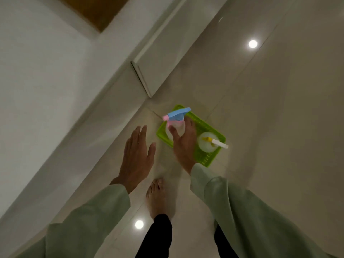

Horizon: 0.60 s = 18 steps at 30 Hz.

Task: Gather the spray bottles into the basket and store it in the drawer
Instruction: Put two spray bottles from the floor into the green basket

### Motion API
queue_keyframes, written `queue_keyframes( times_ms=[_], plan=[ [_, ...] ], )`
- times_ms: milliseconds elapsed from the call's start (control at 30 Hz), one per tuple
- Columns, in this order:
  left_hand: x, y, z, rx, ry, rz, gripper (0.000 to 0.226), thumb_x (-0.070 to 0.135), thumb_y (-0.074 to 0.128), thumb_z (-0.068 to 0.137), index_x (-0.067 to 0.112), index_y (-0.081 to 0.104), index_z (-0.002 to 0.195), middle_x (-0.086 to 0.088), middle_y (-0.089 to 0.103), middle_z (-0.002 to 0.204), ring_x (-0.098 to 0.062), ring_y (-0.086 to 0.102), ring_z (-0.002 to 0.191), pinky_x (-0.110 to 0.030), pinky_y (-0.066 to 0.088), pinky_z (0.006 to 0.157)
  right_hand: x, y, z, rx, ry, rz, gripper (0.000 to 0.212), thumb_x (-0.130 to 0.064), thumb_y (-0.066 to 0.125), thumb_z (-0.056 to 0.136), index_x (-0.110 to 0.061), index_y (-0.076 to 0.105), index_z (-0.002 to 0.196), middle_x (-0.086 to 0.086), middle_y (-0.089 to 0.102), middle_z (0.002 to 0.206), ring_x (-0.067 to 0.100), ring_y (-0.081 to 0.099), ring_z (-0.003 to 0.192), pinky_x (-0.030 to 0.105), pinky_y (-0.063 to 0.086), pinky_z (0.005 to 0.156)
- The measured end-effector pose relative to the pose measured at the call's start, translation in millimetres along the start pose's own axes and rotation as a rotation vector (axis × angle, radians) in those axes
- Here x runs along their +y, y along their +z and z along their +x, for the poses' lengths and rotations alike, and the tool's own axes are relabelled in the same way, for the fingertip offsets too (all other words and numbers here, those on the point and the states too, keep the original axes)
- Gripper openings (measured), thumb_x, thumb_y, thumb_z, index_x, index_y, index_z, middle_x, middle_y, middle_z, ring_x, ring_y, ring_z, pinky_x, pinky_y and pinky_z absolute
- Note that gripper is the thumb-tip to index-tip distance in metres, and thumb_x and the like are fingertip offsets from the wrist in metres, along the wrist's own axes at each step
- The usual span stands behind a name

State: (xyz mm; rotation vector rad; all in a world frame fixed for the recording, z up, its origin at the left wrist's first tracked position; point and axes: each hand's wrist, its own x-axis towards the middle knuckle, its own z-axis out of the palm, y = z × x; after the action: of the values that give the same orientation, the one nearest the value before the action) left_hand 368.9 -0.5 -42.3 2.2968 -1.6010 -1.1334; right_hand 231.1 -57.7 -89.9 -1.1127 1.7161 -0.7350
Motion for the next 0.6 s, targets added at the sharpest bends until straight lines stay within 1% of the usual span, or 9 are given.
queue_keyframes(
  times_ms=[100, 167, 267, 333, 400, 433, 500, 600],
  plan=[
    [-19.6, 14.4, 20.3, -0.019, 0.044, -0.007, 0.062, 0.034, 0.039, 0.103, 0.021, 0.014, 0.158, -0.006, 0.014, 0.167, -0.021, 0.014, 0.154, -0.041, 0.014, 0.126, 25.2, 17.1, 14.0, 0.078, 0.009, 0.016, 0.040, -0.027, 0.072, 0.093, -0.008, 0.059, 0.125, 0.010, 0.067, 0.116, 0.031, 0.062, 0.109, 0.054, 0.048, 0.093],
    [-27.7, 20.7, 34.2, -0.027, 0.071, -0.013, 0.062, 0.034, 0.039, 0.103, 0.022, 0.014, 0.158, -0.005, 0.013, 0.167, -0.019, 0.013, 0.154, -0.042, 0.014, 0.126, 36.9, 26.8, 22.3, 0.138, 0.003, -0.006, 0.040, -0.028, 0.076, 0.089, -0.009, 0.060, 0.120, 0.008, 0.067, 0.112, 0.029, 0.062, 0.104, 0.053, 0.049, 0.089],
    [-35.0, 30.4, 54.6, -0.027, 0.100, -0.006, 0.061, 0.033, 0.039, 0.103, 0.020, 0.015, 0.158, -0.006, 0.013, 0.167, -0.020, 0.013, 0.154, -0.043, 0.015, 0.126, 55.6, 40.5, 34.1, 0.190, -0.012, -0.041, 0.046, -0.026, 0.079, 0.086, -0.007, 0.060, 0.123, 0.008, 0.064, 0.116, 0.028, 0.060, 0.108, 0.046, 0.049, 0.092],
    [-36.0, 34.3, 62.7, -0.028, 0.110, -0.014, 0.061, 0.032, 0.040, 0.103, 0.019, 0.016, 0.157, -0.006, 0.014, 0.167, -0.021, 0.015, 0.153, -0.045, 0.017, 0.125, 66.6, 44.2, 38.2, 0.203, -0.025, -0.053, 0.045, -0.023, 0.077, 0.088, -0.006, 0.060, 0.126, 0.009, 0.061, 0.121, 0.026, 0.058, 0.113, 0.039, 0.048, 0.096],
    [-37.2, 36.9, 67.2, -0.028, 0.128, -0.001, 0.061, 0.032, 0.040, 0.103, 0.017, 0.017, 0.157, -0.007, 0.015, 0.166, -0.022, 0.016, 0.153, -0.045, 0.018, 0.124, 75.5, 45.5, 38.4, 0.182, -0.039, -0.056, 0.042, -0.021, 0.074, 0.091, -0.007, 0.060, 0.129, 0.009, 0.059, 0.126, 0.021, 0.055, 0.118, 0.028, 0.043, 0.099],
    [-37.4, 37.0, 67.9, -0.030, 0.134, 0.008, 0.061, 0.032, 0.040, 0.103, 0.016, 0.018, 0.157, -0.008, 0.016, 0.166, -0.023, 0.016, 0.153, -0.045, 0.018, 0.124, 77.9, 44.8, 37.5, 0.161, -0.032, -0.056, 0.043, -0.020, 0.073, 0.092, -0.007, 0.060, 0.131, 0.009, 0.058, 0.131, 0.019, 0.053, 0.122, 0.025, 0.041, 0.101],
    [-36.9, 35.2, 65.6, -0.033, 0.139, 0.019, 0.060, 0.032, 0.040, 0.103, 0.015, 0.018, 0.157, -0.009, 0.016, 0.166, -0.023, 0.017, 0.153, -0.045, 0.018, 0.124, 78.0, 40.7, 33.9, 0.118, 0.007, -0.048, 0.049, -0.020, 0.072, 0.094, -0.005, 0.055, 0.137, 0.009, 0.055, 0.140, 0.021, 0.049, 0.132, 0.029, 0.039, 0.109],
    [-32.6, 26.4, 56.6, -0.037, 0.136, 0.025, 0.060, 0.032, 0.039, 0.103, 0.015, 0.018, 0.157, -0.010, 0.016, 0.166, -0.024, 0.017, 0.153, -0.045, 0.018, 0.124, 68.9, 28.3, 29.0, 0.050, 0.054, -0.086, 0.064, -0.015, 0.074, 0.090, -0.003, 0.046, 0.145, 0.014, 0.052, 0.147, 0.029, 0.046, 0.139, 0.044, 0.037, 0.116]
  ],
)
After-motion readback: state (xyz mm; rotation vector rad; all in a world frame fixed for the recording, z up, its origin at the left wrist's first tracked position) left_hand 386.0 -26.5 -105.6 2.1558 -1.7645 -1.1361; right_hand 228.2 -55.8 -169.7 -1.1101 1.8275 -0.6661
